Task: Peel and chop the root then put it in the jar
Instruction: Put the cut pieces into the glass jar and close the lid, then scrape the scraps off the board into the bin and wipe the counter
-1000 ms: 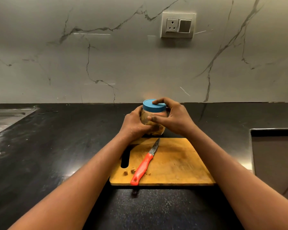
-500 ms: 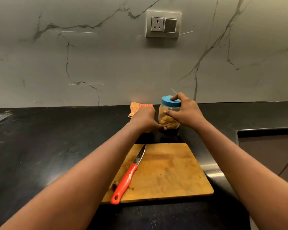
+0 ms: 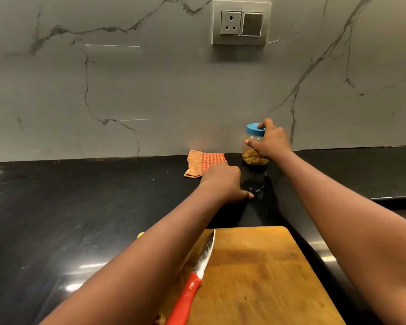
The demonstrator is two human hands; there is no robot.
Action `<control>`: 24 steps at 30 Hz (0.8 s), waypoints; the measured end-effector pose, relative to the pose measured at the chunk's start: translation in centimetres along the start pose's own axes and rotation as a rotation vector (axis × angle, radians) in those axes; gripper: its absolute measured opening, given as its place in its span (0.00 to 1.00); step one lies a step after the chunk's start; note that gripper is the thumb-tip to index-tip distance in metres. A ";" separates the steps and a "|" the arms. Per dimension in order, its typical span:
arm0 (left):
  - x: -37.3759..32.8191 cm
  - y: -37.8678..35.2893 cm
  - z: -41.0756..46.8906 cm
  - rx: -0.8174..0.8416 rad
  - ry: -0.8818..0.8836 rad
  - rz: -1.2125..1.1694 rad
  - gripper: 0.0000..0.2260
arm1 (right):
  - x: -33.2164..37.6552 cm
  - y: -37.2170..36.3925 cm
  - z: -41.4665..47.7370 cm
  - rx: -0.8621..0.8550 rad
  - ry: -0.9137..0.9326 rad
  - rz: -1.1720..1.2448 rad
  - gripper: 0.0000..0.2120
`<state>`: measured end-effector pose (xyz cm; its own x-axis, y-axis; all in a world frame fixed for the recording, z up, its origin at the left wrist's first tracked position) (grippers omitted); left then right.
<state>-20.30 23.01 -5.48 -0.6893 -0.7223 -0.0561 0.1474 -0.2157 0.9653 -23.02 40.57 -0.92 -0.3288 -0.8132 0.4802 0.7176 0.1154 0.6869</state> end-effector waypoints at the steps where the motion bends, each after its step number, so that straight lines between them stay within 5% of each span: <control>1: 0.0 0.0 -0.1 -0.008 -0.006 0.008 0.21 | 0.1 -0.5 0.5 0.000 -0.011 -0.013 0.27; 10: 0.5 0.3 -0.5 0.011 0.021 -0.030 0.22 | 0.5 -1.9 1.6 0.033 -0.050 0.008 0.29; 15: 2.0 1.6 -1.3 -0.080 0.040 -0.048 0.26 | 0.9 -0.2 0.3 0.061 -0.054 0.005 0.41; 24: 4.7 5.6 -7.0 -0.212 0.100 0.016 0.28 | 2.6 5.5 -8.8 0.097 0.169 -0.105 0.43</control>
<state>-17.70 13.82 -2.15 -0.6133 -0.7862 -0.0765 0.3105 -0.3290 0.8918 -14.55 34.02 -0.72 -0.2848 -0.9070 0.3103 0.6195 0.0730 0.7816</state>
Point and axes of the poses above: each hand's wrist, its own z-axis towards the middle knuckle, its own y-axis out of the back of the hand, x = y × z, the point moved 6 cm from there along z, towards the middle knuckle, and after that the axes turned 10 degrees about -x, right-handed, at the moved point
